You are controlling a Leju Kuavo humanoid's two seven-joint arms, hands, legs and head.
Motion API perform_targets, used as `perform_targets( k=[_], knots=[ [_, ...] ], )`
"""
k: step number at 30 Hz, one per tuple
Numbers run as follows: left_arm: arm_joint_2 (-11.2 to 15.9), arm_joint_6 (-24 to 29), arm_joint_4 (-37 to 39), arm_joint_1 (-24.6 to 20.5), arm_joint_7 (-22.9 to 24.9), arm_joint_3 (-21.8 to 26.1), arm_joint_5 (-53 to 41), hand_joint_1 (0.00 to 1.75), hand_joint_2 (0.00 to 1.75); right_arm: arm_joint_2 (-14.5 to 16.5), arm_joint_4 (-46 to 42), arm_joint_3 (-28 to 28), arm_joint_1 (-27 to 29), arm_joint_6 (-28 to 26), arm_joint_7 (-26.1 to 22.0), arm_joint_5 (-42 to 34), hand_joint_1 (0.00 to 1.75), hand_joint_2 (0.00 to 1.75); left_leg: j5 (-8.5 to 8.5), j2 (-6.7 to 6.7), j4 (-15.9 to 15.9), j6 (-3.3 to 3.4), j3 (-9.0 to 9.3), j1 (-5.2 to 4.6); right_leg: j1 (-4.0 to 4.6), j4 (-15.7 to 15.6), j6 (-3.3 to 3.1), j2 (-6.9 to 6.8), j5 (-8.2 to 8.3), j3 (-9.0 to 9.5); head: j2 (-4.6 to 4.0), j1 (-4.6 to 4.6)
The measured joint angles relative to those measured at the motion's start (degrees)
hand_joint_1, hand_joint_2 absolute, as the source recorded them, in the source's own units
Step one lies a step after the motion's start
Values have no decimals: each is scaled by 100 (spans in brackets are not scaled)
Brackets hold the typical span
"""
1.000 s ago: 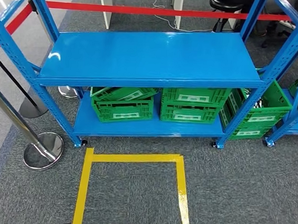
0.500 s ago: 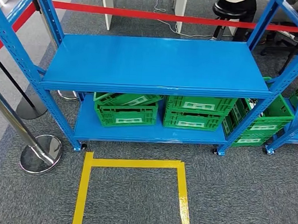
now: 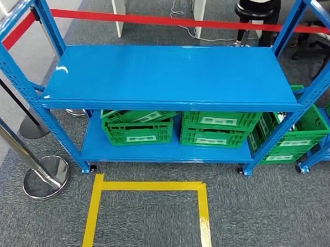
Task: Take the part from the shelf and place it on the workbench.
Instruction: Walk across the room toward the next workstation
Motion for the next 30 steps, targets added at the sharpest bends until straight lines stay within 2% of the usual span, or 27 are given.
perform_targets(
  k=[2, 3, 4, 5, 6, 7, 8, 9, 13, 14, 15, 17, 18, 19, 20, 22, 23, 24, 25, 28, 30],
  knots=[
    [4, 0, 0, 6, -5, 0, 0, 0, 0, 0, 0, 1, -10, 3, 1, -1, 0, 0, -268, 1, 724, -52, -390, 32, -3, -5, -26, -5, -45, 56, 0, -4],
    [7, 0, 0, 14, -6, 1, 0, 0, 0, 0, 0, 1, -5, 4, 1, -1, 0, 0, -275, 2, 938, -71, -532, 48, -5, -4, -26, -4, -73, 91, 0, -5],
    [9, 0, 0, 21, -6, 1, 0, 0, 0, 0, 0, 0, 0, 5, 1, -1, 0, 0, -158, 2, 947, -85, -586, 62, -8, -4, -19, 1, -101, 131, 0, -5],
    [10, 0, 0, 26, -7, 1, 0, 0, 0, 0, 0, 0, 4, 7, 2, -1, 0, 0, 61, 4, 751, -92, -546, 74, -12, -4, -8, 7, -131, 179, 0, -6],
    [12, 0, 0, 28, -7, 1, 1, 0, 0, 1, 0, 0, 5, 11, 2, 0, 0, 0, 336, 8, 388, -91, -433, 85, -17, -4, 10, 13, -166, 229, 0, -6],
    [13, 0, 1, 27, -8, 1, 1, 0, 0, 1, 0, 0, 6, 16, 4, 1, 0, 0, 525, 13, 43, -82, -308, 81, -13, -3, 41, 17, -202, 256, 0, -6],
    [11, 0, 1, 20, -8, 1, 2, 0, 0, 1, 0, 1, 2, 21, 7, 1, 0, 0, 625, 16, -242, -57, -197, 72, -8, 0, 78, 19, -234, 262, 0, -11],
    [10, -1, 2, 14, -9, 0, 4, 0, 0, 1, 0, 1, -2, 24, 9, 2, 0, 0, 650, 19, -413, -28, -131, 58, -3, -4, 117, 18, -255, 265, 0, -4],
    [8, 0, 2, 23, -10, 1, 8, 0, 0, 0, -1, 1, -19, 25, 16, 4, 0, 0, 607, 14, -548, 126, -62, 48, -20, 11, 248, 10, -327, 282, 0, 32],
    [7, 0, 2, 21, -10, 2, 8, 0, 0, 0, -2, 1, -22, 25, 16, 5, 0, 0, 612, 15, -578, 162, -42, 59, -22, 165, 268, 11, -419, 217, 0, 44],
    [4, -1, 2, 17, -10, 2, 7, 0, 0, 0, -2, 1, -21, 25, 17, 5, 0, 0, 610, 17, -598, 192, -23, 66, -24, 448, 282, 12, -558, 57, 0, 59],
    [3, -1, 2, 11, -10, 2, 7, 0, 0, 0, -2, 1, -12, 25, 18, 4, 0, 0, 583, 20, -600, 230, -3, 58, -22, 1219, 299, 12, -837, -396, 0, 76],
    [2, -1, 2, 15, -10, 2, 8, 0, 0, 0, -2, 1, -3, 27, 19, 2, 0, 0, 563, 19, -600, 241, 17, 54, -21, 1501, 304, 12, -873, -595, 0, 75],
    [2, -1, 2, 20, -10, 2, 8, 0, 0, 0, -2, 1, 6, 30, 20, -1, 0, 0, 539, 15, -600, 246, 45, 51, -21, 1590, 304, 12, -797, -704, 0, 76],
    [2, -3, 2, 24, -10, 2, 9, 0, 0, 0, -2, 1, 12, 33, 21, -3, 0, 0, 509, 8, -600, 243, 87, 51, -21, 1443, 298, 12, -602, -696, 0, 78],
    [-3, -8, 3, 27, -10, 2, 10, 0, 0, -2, -2, 1, 11, 36, 21, -5, 0, 0, 437, -4, -600, 212, 185, 49, -19, 734, 261, 11, -119, -439, 0, 81],
    [-5, -9, 3, 22, -10, 2, 11, 0, 0, -3, -2, 1, 7, 36, 20, -5, 0, 0, 397, -8, -590, 182, 218, 39, -13, 399, 236, 14, 25, -292, 0, 81],
    [-7, -9, 4, 18, -10, 2, 12, 0, 0, -4, -2, 1, 2, 37, 19, -5, 0, 0, 371, -7, -588, 150, 234, 30, -4, 201, 212, 17, 80, -196, 0, 77],
    [-7, -10, 4, 15, -10, 2, 13, 0, 0, -5, -2, 1, 0, 37, 19, -4, 0, 0, 355, -5, -595, 119, 240, 22, 6, 130, 186, 22, 60, -150, 0, 68],
    [-8, -9, 4, 7, -10, 2, 14, 0, 0, -13, -2, -2, 15, 33, 14, -4, 0, 0, 305, 2, -596, 31, 280, 22, -7, 70, 100, 24, 37, -91, 0, 48],
    [-6, -9, 4, 4, -10, 2, 15, 0, 0, -14, -2, -4, 8, 29, 7, -3, 0, 0, 101, 6, -223, -29, 132, 30, -30, 21, 35, 12, 21, -22, 0, 26]
  ],
)
